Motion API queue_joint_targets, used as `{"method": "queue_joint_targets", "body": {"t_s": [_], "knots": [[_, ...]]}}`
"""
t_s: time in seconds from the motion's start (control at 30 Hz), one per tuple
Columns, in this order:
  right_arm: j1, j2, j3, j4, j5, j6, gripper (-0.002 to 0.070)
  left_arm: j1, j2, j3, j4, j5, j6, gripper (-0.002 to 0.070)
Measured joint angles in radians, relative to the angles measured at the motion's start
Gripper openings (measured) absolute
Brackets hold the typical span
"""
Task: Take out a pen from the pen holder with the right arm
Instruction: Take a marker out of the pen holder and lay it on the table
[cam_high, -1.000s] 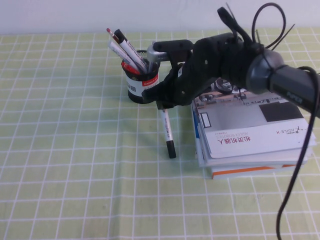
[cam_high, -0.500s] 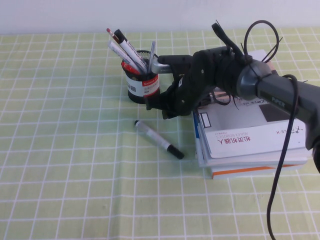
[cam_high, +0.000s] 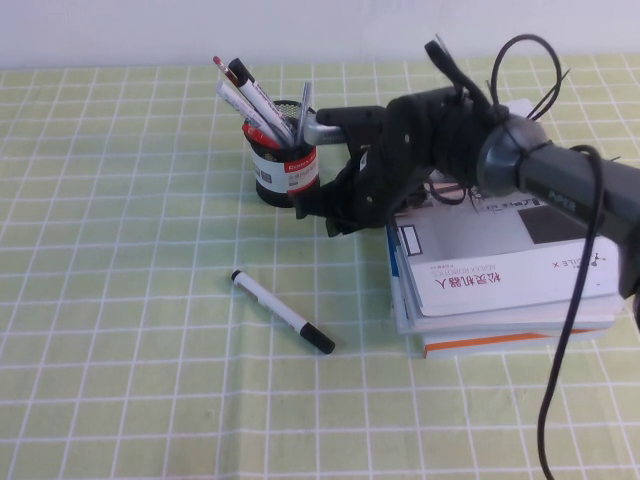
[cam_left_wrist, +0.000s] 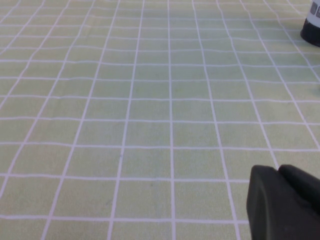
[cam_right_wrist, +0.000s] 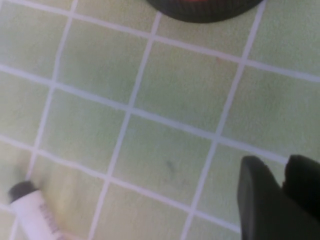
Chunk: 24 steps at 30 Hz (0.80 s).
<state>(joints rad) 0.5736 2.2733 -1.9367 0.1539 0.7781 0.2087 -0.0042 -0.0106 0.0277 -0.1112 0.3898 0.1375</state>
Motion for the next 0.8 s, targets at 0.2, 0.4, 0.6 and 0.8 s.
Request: {"method": "queue_joint_targets", "body": {"t_s": [0.2, 0.4, 0.6, 0.8], "knots": [[0.02, -0.102, 0.0, -0.065, 0.072, -0.02, 0.0081, 0.0, 0.0, 0.0, 0.0, 0.0, 0.0, -0.0005], [0.054, -0.33, 0.0, -0.056, 0.284, -0.166, 0.001, 0.0, 0.0, 0.0, 0.0, 0.0, 0.0, -0.0005], [0.054, -0.499, 0.0, -0.052, 0.393, -0.221, -0.001, 0.0, 0.0, 0.0, 0.0, 0.0, 0.0, -0.0005], [0.054, -0.702, 0.047, -0.052, 0.437, -0.225, -0.0012, 0.0, 0.0, 0.0, 0.0, 0.0, 0.0, -0.0005]]}}
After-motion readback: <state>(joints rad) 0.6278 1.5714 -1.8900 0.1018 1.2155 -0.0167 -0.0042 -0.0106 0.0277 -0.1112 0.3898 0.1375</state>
